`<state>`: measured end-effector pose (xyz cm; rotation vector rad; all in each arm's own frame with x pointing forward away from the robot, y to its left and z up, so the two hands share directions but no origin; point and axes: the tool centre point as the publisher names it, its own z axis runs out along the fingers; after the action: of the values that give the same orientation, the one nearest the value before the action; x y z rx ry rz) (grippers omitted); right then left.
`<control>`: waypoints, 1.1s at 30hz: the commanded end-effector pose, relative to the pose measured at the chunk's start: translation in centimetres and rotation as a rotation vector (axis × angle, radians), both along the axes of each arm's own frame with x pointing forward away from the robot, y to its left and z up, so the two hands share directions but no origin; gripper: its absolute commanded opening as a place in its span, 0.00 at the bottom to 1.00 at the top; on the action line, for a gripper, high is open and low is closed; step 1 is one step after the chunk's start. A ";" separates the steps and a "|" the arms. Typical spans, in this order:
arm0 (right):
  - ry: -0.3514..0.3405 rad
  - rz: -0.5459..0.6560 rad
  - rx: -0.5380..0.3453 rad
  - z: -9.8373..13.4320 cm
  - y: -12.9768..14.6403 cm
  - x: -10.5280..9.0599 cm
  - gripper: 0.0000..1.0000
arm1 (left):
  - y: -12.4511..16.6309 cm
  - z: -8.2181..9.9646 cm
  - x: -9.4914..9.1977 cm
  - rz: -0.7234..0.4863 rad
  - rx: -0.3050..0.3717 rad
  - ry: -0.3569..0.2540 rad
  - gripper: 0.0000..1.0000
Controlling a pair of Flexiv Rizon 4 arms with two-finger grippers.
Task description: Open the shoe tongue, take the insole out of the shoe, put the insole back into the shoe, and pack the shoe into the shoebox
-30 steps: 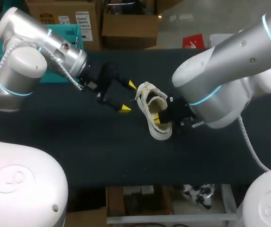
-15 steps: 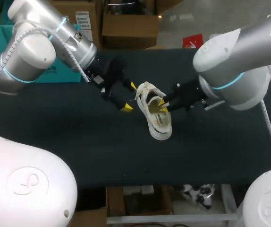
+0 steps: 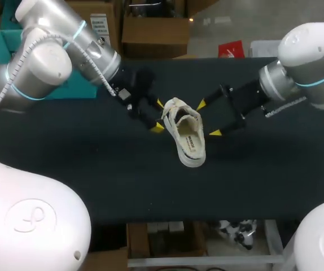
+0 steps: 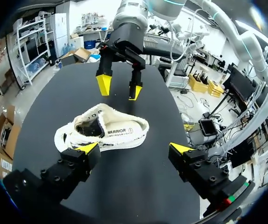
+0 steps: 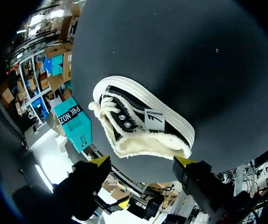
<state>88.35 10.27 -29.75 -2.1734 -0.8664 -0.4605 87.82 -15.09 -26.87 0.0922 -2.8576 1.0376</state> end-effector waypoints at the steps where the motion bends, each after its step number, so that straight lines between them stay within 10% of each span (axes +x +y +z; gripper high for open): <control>1: -0.020 0.053 -0.048 2.5 -2.0 -0.6 1.00 | -0.8 0.2 -0.6 0.106 0.110 0.033 1.00; 5: -0.032 0.082 -0.129 3.7 -3.2 -0.9 1.00 | -0.8 -0.4 -0.2 0.333 0.249 0.060 1.00; 33: -0.126 0.298 -0.323 6.8 -7.2 -0.3 1.00 | -2.0 -0.9 -0.8 0.587 0.318 0.120 1.00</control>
<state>87.76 3.02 -23.10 -2.2639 -1.3883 -0.3446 87.04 -16.92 -27.83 1.0194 -2.9031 0.6031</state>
